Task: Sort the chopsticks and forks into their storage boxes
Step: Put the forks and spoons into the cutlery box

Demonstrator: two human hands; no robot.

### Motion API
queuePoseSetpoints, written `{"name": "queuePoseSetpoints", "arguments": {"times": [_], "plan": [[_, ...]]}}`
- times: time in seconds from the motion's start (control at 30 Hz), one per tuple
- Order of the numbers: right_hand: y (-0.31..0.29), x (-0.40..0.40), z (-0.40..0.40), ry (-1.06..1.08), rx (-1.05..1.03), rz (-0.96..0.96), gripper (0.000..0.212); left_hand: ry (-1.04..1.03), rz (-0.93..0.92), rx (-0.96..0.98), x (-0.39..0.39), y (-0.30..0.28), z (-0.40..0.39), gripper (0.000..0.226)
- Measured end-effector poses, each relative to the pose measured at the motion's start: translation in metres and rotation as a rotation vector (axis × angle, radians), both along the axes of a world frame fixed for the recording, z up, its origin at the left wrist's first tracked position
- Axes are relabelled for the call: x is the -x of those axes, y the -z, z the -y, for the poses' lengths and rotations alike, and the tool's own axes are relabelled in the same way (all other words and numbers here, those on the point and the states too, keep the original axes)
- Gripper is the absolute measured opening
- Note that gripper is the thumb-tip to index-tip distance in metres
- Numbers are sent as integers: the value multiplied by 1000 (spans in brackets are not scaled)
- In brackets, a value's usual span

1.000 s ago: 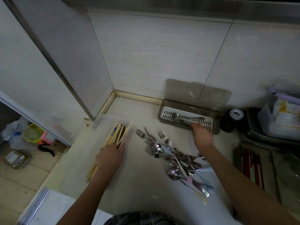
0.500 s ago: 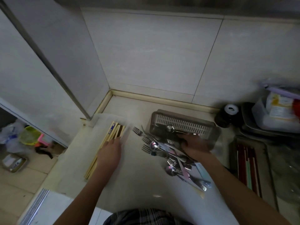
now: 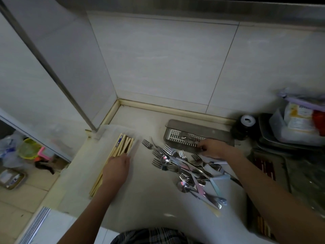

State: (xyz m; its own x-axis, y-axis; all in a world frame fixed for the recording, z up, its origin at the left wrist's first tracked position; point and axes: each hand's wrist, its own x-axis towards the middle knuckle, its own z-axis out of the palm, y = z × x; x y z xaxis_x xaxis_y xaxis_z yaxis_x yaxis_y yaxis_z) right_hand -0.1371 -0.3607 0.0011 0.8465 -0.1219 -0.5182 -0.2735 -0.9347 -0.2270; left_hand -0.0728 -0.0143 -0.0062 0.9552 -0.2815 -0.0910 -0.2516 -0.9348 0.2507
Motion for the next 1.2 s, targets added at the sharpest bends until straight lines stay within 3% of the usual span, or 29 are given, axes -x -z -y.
{"name": "queuePoseSetpoints", "arguments": {"times": [0.07,0.17,0.27,0.4,0.53,0.63,0.8,0.97,1.07,1.2], "plan": [[-8,3,2,35,-95,-8,40,-6,-1,14,1,0,-1,31],[-20,-1,6,270,-265,283,33,-20,-4,29,1,3,-4,33],[-30,-14,15,328,-153,489,26,-41,-9,35,3,3,-4,33],[-17,-9,9,310,-94,403,22,-38,1,31,2,4,-4,31],[-3,35,-30,202,29,686,7,-47,30,-17,2,6,-2,29],[24,77,-55,34,167,644,15,-34,58,-46,1,10,-3,29],[65,105,-72,412,148,403,32,-44,16,-92,2,7,0,32],[53,101,-76,409,169,317,37,70,166,-142,8,3,1,33],[46,100,-76,447,141,441,22,214,377,-79,14,3,10,43],[33,107,-80,595,-61,732,6,466,443,50,30,-1,44,41]]}}
